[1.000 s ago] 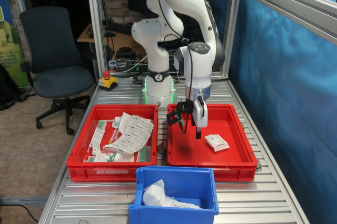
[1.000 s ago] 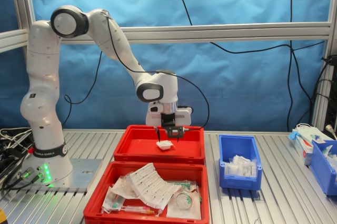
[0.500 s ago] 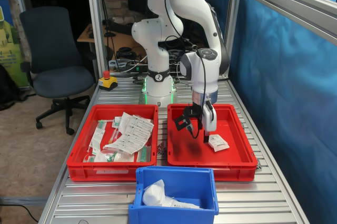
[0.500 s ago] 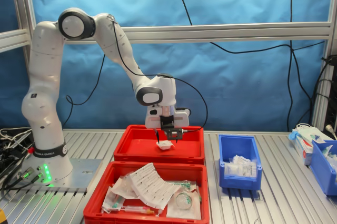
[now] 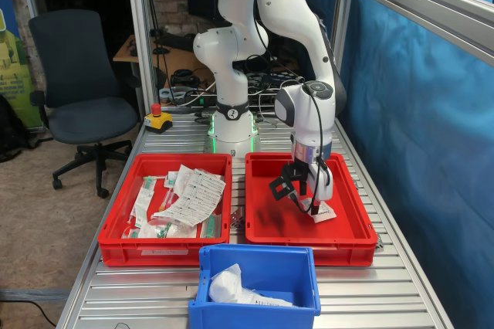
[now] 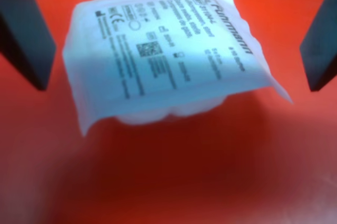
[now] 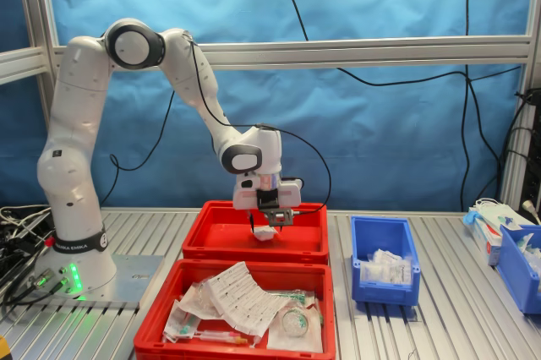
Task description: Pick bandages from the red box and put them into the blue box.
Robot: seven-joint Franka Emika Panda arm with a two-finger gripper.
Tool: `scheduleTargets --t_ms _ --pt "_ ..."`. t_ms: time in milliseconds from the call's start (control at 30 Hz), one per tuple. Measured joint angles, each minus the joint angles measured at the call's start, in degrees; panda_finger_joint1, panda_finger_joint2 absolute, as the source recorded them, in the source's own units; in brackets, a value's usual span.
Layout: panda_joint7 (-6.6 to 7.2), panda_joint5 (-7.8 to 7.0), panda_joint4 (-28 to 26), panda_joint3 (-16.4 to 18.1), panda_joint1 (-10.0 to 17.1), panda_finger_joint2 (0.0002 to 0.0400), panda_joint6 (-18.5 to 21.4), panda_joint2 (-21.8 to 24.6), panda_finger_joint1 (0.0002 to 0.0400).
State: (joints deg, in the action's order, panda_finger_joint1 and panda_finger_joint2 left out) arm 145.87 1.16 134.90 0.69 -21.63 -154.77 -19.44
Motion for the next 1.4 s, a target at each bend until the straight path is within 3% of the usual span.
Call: scheduleTargets --t_ms 600,1400 --pt "0.0 0.0 -2.47 0.19 -2.35 0.04 -0.15 -3.82 0.04" --pt "0.0 0.0 -2.89 0.2 -2.95 0.04 -0.16 -4.3 0.04"
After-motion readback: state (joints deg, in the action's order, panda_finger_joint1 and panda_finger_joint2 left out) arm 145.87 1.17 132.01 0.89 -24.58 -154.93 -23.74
